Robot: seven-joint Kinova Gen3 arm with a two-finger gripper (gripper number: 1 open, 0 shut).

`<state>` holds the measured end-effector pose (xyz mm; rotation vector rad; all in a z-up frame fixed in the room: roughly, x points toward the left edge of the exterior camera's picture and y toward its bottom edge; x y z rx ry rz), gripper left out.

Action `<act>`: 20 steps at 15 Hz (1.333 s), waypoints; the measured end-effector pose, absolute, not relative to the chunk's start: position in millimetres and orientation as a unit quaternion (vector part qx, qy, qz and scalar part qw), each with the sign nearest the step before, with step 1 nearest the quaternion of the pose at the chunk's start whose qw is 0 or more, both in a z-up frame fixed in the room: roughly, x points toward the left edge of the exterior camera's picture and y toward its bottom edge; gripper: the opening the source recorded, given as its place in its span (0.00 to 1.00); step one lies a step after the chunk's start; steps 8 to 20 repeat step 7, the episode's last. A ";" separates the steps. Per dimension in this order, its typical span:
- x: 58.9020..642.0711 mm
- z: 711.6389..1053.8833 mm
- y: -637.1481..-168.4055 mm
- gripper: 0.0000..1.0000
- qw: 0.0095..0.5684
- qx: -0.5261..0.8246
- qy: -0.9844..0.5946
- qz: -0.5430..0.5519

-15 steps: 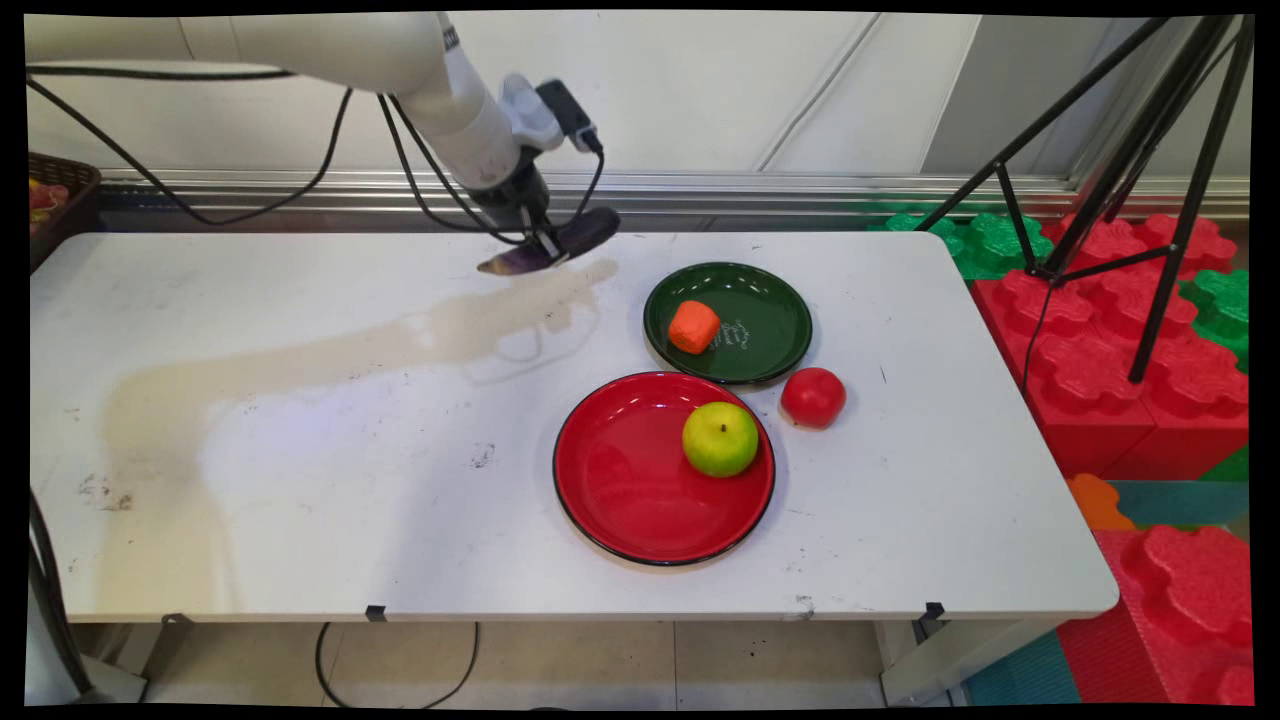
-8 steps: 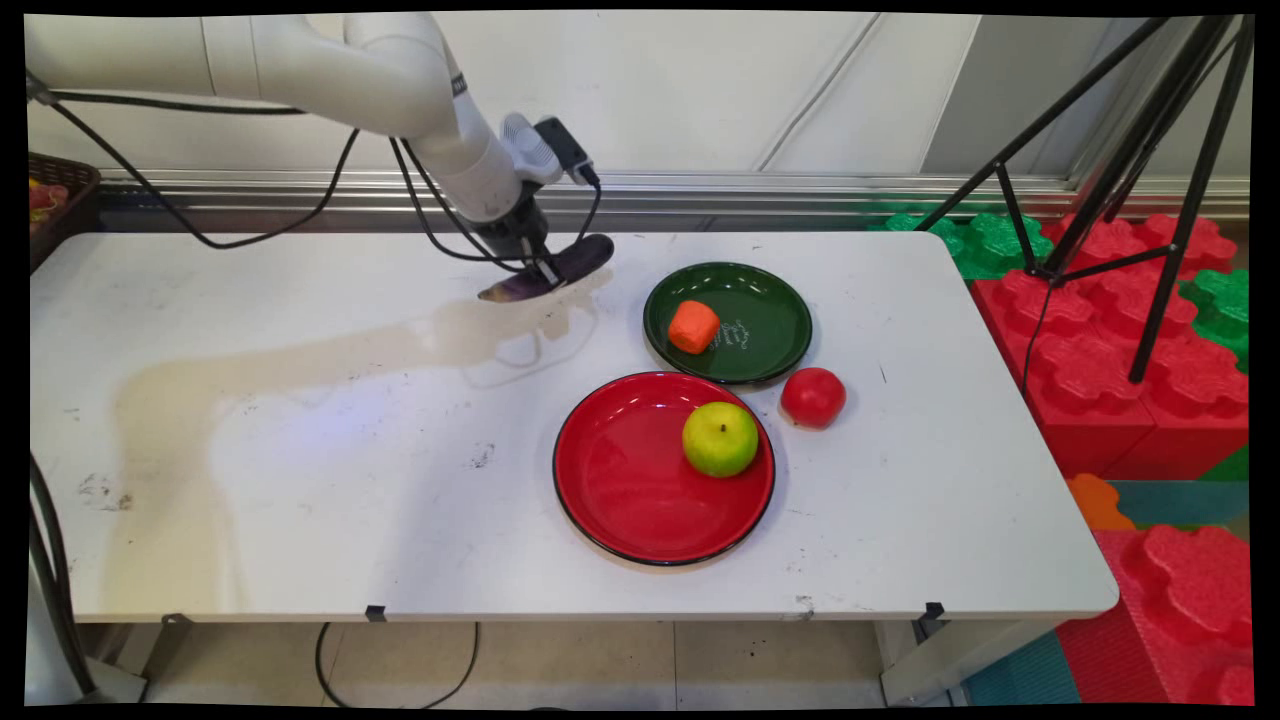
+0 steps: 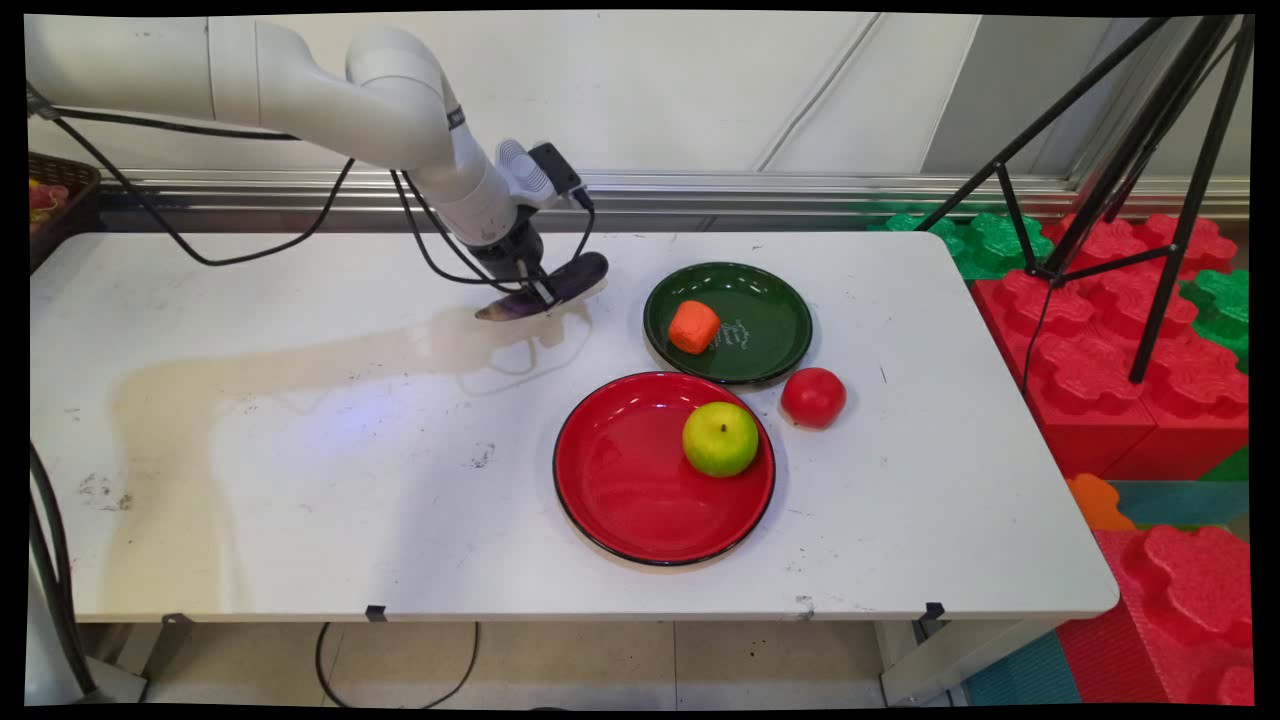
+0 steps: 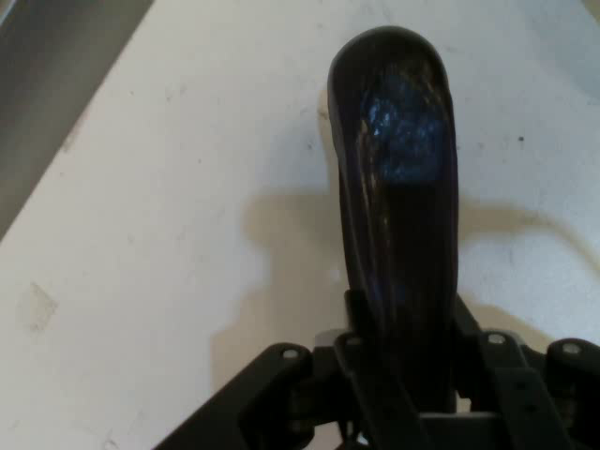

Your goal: Place the picked object on the table

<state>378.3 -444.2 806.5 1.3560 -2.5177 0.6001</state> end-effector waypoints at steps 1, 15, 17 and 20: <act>379.1 804.3 -442.8 0.00 0.111 0.461 -0.856 0.204; 382.5 803.5 -435.3 1.00 0.118 0.456 -0.857 0.211; 382.5 803.5 -435.3 1.00 0.118 0.456 -0.857 0.211; 382.5 803.5 -435.3 1.00 0.118 0.456 -0.857 0.211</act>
